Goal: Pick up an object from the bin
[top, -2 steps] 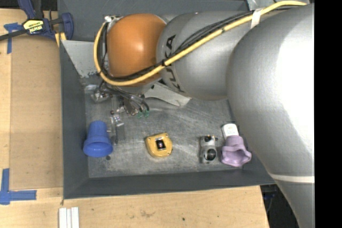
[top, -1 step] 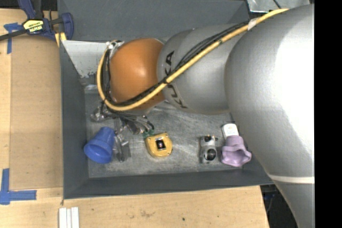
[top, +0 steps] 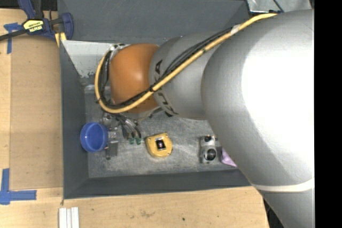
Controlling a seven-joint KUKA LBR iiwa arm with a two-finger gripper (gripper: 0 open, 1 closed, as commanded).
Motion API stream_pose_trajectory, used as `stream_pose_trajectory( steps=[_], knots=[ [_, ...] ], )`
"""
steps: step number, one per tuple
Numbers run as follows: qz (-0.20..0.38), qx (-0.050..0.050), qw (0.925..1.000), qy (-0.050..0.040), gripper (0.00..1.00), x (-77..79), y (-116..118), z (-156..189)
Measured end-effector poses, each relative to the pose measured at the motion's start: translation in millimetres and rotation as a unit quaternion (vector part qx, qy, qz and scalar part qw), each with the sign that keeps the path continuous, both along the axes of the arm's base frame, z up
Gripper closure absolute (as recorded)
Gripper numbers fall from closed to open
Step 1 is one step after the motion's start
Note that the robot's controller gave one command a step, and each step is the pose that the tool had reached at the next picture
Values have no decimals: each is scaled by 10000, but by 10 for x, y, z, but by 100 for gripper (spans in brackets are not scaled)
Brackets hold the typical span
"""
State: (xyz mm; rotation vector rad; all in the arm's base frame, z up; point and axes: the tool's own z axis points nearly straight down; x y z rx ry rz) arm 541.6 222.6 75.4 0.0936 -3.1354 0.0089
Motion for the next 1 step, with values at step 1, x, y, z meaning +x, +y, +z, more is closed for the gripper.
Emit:
stream_pose_trajectory(
  steps=[1],
  knots=[
    [-6,2,10000,0,100,1,-1,0]
  ],
)
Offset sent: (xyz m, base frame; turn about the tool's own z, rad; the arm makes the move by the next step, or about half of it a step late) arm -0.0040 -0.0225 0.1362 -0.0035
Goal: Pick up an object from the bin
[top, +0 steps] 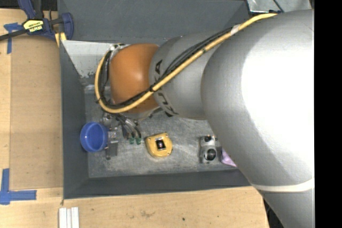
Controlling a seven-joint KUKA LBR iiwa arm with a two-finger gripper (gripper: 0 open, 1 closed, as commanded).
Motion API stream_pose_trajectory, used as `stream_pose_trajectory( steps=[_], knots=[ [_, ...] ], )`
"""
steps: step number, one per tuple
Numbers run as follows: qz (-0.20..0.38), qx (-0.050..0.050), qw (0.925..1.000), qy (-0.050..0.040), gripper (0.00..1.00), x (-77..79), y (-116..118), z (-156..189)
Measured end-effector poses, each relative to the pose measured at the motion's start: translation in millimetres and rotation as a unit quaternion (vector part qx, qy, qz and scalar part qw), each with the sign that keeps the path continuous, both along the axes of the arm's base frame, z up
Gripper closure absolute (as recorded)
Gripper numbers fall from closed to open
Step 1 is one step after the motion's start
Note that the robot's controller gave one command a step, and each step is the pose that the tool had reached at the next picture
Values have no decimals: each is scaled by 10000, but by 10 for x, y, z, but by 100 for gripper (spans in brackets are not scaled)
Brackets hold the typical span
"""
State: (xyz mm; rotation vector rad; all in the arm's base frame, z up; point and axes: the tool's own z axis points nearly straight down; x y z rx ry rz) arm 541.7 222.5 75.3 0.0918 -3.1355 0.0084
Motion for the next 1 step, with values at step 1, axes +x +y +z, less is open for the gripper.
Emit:
stream_pose_trajectory(
  steps=[1],
  knots=[
    [22,31,10000,-44,100,-27,-228,1372]
  ],
)
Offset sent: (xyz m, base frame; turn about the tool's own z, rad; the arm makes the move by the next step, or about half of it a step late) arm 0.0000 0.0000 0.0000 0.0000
